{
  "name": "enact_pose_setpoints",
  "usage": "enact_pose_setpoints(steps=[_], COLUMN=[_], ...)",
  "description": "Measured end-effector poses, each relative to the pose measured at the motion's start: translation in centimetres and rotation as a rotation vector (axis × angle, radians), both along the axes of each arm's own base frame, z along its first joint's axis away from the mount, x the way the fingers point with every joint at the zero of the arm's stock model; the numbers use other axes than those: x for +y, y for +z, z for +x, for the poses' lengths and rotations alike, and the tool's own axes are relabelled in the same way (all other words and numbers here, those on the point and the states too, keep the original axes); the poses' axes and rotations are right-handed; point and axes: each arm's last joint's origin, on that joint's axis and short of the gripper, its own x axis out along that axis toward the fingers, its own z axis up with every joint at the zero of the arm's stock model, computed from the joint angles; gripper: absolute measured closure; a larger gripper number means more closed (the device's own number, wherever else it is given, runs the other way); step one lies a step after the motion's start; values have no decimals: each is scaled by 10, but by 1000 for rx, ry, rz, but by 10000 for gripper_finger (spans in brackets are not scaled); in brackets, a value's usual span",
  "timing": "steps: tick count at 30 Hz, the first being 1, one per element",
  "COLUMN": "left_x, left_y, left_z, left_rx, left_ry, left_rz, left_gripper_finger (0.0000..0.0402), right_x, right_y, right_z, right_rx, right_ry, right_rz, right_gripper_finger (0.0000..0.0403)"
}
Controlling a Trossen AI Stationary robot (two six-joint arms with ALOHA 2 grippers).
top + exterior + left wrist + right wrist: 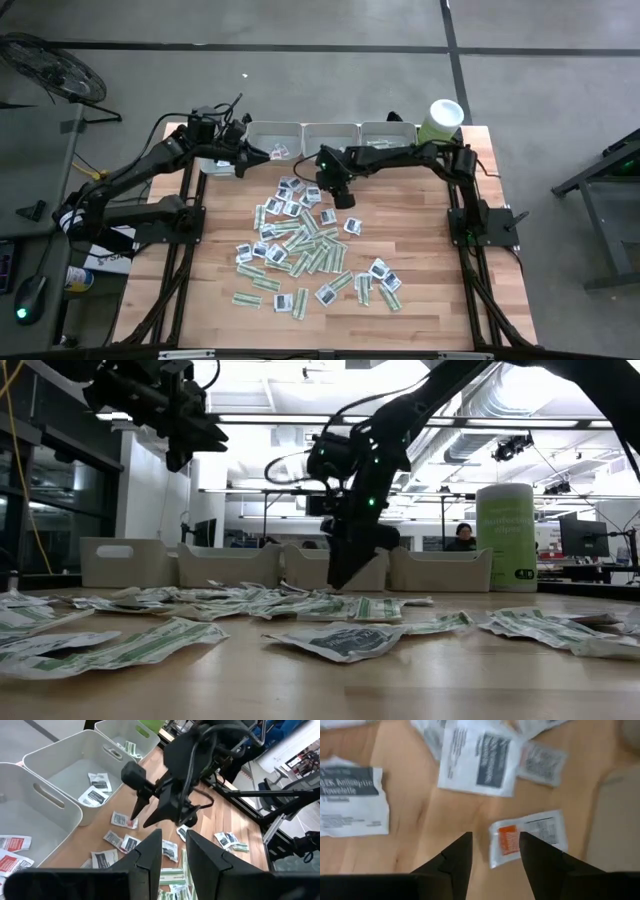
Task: Pick & Place First Aid Supplies
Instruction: Put the orange ointment pack into the middle left gray bin
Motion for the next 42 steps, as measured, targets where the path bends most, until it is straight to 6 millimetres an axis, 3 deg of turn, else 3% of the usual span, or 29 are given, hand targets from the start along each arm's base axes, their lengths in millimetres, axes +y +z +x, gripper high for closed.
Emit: enact_pose_setpoints(steps=[7, 21, 33, 37, 42], left_x=[0, 0, 0, 0, 0], left_y=[0, -1, -1, -1, -1], left_z=[0, 0, 0, 0, 0], left_rx=[2, 7, 5, 5, 6], left_ry=[0, 2, -3, -3, -3], left_rz=[-2, -5, -7, -7, -7], left_gripper_finger=[314, 314, 314, 314, 314], right_x=[0, 7, 35, 47, 61], right_y=[-16, -23, -24, -22, -3], right_z=[2, -14, -8, -6, -1], right_rx=[19, 200, 238, 242, 235], right_ry=[-39, -104, -131, -152, -148], right_rz=[65, 158, 81, 53, 125], right_gripper_finger=[247, 286, 393, 398, 402])
